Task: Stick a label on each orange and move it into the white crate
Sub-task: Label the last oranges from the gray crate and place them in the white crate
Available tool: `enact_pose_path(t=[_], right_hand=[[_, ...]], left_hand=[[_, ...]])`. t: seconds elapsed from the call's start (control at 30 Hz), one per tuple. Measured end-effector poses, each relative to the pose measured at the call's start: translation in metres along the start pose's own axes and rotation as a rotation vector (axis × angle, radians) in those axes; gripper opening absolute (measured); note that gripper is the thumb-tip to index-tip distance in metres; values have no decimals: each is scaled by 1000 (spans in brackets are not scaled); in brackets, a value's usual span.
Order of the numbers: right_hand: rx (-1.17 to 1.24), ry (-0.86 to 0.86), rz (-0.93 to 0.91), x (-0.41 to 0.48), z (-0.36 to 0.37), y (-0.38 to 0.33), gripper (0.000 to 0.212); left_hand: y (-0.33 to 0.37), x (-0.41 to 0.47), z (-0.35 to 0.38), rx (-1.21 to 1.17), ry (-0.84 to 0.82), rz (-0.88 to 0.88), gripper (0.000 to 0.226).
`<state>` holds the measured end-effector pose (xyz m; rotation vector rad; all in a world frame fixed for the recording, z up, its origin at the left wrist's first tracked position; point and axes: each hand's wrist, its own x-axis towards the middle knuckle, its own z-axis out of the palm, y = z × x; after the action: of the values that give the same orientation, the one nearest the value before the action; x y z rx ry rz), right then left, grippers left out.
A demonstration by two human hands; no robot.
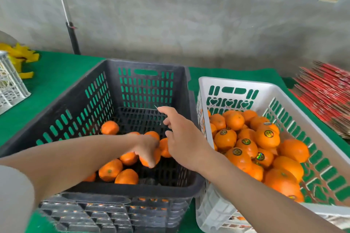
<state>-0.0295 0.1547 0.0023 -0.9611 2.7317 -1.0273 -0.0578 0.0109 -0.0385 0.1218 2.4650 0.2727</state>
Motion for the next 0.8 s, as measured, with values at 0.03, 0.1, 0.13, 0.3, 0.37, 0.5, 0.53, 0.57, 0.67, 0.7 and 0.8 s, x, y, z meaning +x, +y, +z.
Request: enact_pose_path(t=[0.03, 0.1, 0.13, 0.3, 0.37, 0.5, 0.53, 0.57, 0.67, 0.7, 0.8], right_hand=[[26, 27, 9, 0, 0, 1, 57], [67, 104, 3, -1, 1, 4, 38], [81, 158, -13, -1, 1, 4, 27], [266, 434, -116, -11, -5, 0, 8], [422, 447, -76, -19, -13, -5, 8], [526, 233, -121, -38, -37, -16, 22], [509, 179, -153, -44, -41, -19, 24], [491, 145, -170, -51, -45, -21, 23], [412, 147, -195, -69, -56, -24, 20], [375, 163, -207, -73, -59, -25, 19], [289, 200, -230, -86, -68, -24, 12]], left_hand=[[-3, -5, -7, -148, 2, 5, 50], [-9, -23, -24, -371, 20, 69, 53], [-13, -30, -34, -449, 53, 108, 54], [-29, -77, -36, -1044, 191, 287, 77], [-24, -96, -24, -1160, 289, 307, 99], [-1, -125, -10, -1337, 336, 383, 109], [6, -130, -8, -1377, 327, 400, 106], [13, -133, -5, -1421, 321, 401, 99], [37, -140, 5, -1481, 311, 396, 64], [44, -141, 8, -1473, 308, 403, 59], [64, -145, 14, -1470, 288, 461, 54]])
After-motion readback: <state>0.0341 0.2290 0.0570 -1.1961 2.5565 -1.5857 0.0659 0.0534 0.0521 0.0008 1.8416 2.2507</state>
